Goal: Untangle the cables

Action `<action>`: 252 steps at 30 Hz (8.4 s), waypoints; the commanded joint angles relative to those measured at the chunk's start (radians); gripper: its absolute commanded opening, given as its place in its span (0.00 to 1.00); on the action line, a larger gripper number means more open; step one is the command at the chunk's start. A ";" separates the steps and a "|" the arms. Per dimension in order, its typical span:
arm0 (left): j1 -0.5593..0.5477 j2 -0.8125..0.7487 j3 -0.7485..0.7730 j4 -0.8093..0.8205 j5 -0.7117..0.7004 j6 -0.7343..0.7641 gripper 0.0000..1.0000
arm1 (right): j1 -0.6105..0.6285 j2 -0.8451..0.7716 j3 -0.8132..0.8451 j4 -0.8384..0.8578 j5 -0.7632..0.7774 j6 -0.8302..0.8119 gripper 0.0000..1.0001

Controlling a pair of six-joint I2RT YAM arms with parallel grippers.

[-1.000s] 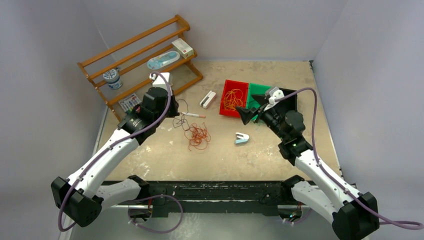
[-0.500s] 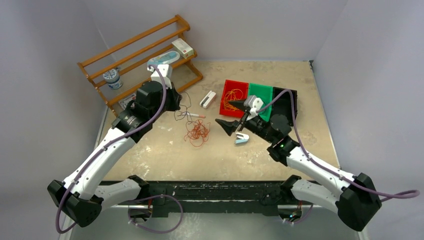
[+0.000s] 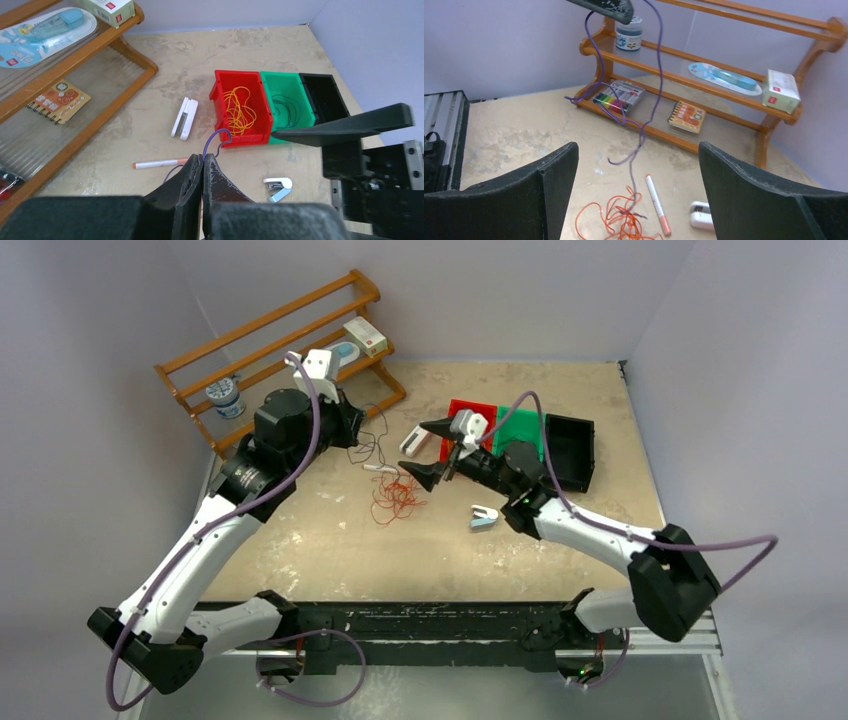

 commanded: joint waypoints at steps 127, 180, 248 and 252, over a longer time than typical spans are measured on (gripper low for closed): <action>0.004 0.016 0.169 0.371 0.502 -0.093 0.00 | 0.064 -0.004 0.189 0.318 0.115 0.151 0.39; 0.004 0.111 -0.192 0.211 -0.088 -0.168 0.72 | -0.313 -0.113 0.229 -0.578 0.630 0.103 0.00; 0.004 0.246 -0.256 0.133 -0.193 -0.229 0.76 | -0.474 0.341 0.307 -0.682 0.579 0.201 0.40; 0.004 0.278 -0.244 0.126 -0.196 -0.231 0.77 | -0.474 0.269 0.286 -0.694 0.607 0.185 0.44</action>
